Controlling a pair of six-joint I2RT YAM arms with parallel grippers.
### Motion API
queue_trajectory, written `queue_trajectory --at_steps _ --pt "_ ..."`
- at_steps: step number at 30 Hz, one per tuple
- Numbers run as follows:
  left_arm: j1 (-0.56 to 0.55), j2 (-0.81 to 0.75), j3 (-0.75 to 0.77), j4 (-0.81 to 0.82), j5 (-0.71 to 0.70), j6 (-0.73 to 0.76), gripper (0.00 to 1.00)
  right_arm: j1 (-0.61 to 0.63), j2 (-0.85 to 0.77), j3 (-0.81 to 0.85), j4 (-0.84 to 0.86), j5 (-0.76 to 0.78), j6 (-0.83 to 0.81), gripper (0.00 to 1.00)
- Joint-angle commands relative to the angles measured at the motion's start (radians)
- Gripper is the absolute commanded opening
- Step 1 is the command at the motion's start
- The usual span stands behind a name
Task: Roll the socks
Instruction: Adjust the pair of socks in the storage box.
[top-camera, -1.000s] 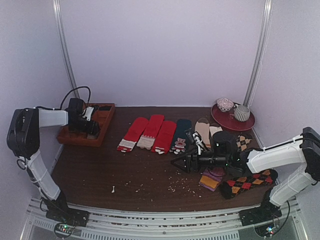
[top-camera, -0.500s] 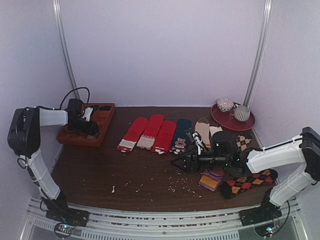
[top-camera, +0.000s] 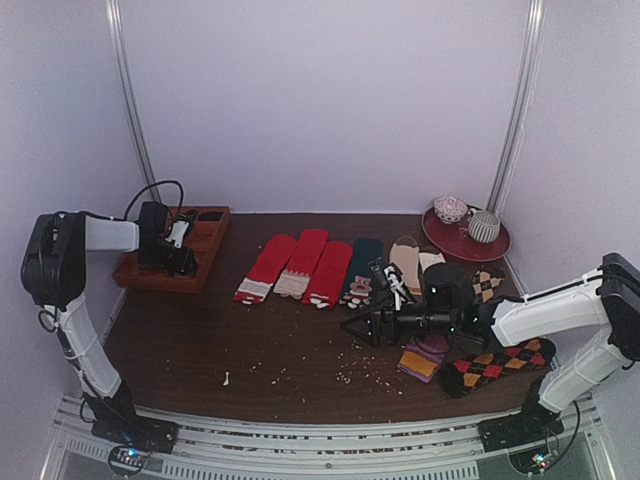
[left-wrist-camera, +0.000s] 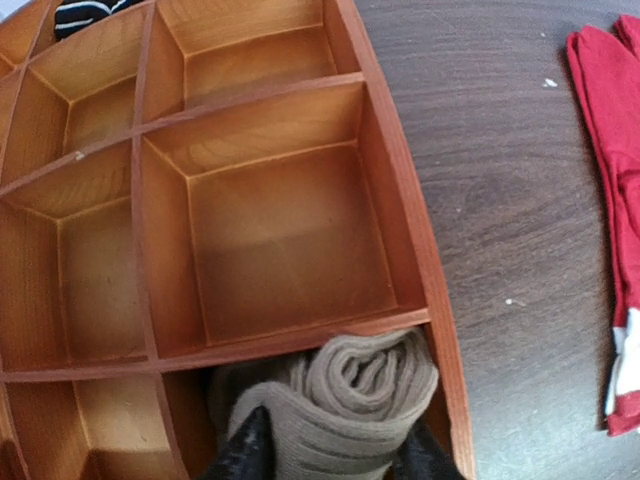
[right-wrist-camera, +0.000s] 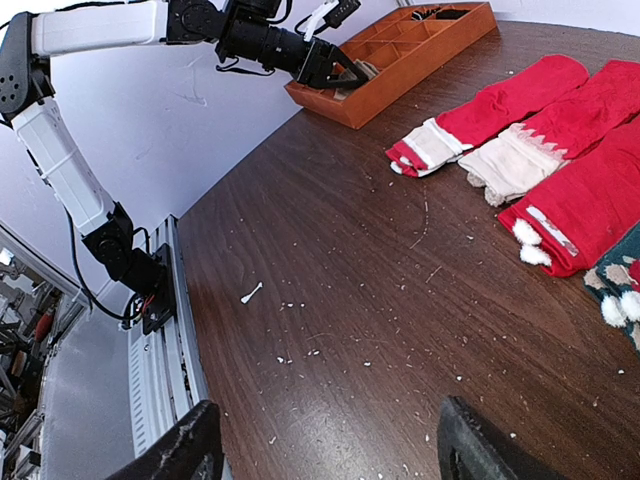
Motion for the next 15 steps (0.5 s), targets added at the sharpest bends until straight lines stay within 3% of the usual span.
queue_trajectory --at_steps 1,4,15 --pt "0.007 0.029 0.026 -0.029 -0.022 0.009 0.33 -0.005 -0.011 -0.006 0.027 -0.006 0.003 0.74" --pt "0.007 0.030 0.029 -0.048 -0.023 0.012 0.22 -0.005 -0.017 -0.011 0.032 -0.004 0.003 0.74" --pt "0.001 0.091 0.070 -0.220 -0.147 0.070 0.19 -0.004 -0.021 -0.022 0.051 -0.006 0.007 0.74"
